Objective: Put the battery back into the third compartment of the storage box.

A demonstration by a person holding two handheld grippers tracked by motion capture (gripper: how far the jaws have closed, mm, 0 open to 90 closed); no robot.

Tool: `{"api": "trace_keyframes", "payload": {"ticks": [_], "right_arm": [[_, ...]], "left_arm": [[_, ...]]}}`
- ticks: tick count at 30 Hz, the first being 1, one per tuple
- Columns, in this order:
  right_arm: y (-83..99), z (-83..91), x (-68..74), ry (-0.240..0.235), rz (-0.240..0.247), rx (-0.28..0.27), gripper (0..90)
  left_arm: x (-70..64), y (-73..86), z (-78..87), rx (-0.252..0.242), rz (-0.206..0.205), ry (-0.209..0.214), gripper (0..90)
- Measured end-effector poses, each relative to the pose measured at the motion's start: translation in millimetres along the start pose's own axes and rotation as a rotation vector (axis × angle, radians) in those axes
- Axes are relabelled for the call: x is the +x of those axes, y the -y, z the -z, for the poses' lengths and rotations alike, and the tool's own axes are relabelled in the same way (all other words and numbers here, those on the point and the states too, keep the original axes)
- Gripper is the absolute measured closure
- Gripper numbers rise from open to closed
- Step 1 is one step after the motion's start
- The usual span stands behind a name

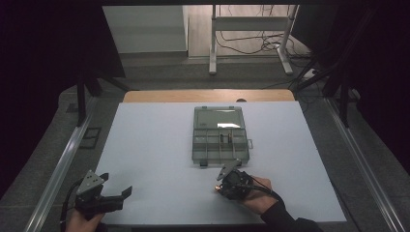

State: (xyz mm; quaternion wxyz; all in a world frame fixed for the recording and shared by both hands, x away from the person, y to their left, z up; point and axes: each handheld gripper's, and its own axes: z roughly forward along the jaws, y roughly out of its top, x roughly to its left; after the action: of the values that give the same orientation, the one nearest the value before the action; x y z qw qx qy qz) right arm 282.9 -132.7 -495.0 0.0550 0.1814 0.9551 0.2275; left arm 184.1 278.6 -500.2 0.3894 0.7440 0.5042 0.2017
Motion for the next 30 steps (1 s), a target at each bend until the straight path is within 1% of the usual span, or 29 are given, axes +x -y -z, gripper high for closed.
{"api": "trace_keyframes", "payload": {"ticks": [4,20,30], "right_arm": [[0.7,4.7,-3.3,-0.001,-0.018,-0.02,77.1],[-0.6,18.1,-14.1,0.026,-0.077,-0.084,77.1],[-1.4,25.7,-24.8,0.037,-0.111,-0.125,77.1]], "left_arm": [[-0.1,-0.1,-0.1,0.001,0.0,0.0,2.8],[0.0,-0.1,-0.2,0.001,0.0,0.0,2.8],[0.2,-0.1,-0.3,0.002,0.002,0.0,2.8]]}}
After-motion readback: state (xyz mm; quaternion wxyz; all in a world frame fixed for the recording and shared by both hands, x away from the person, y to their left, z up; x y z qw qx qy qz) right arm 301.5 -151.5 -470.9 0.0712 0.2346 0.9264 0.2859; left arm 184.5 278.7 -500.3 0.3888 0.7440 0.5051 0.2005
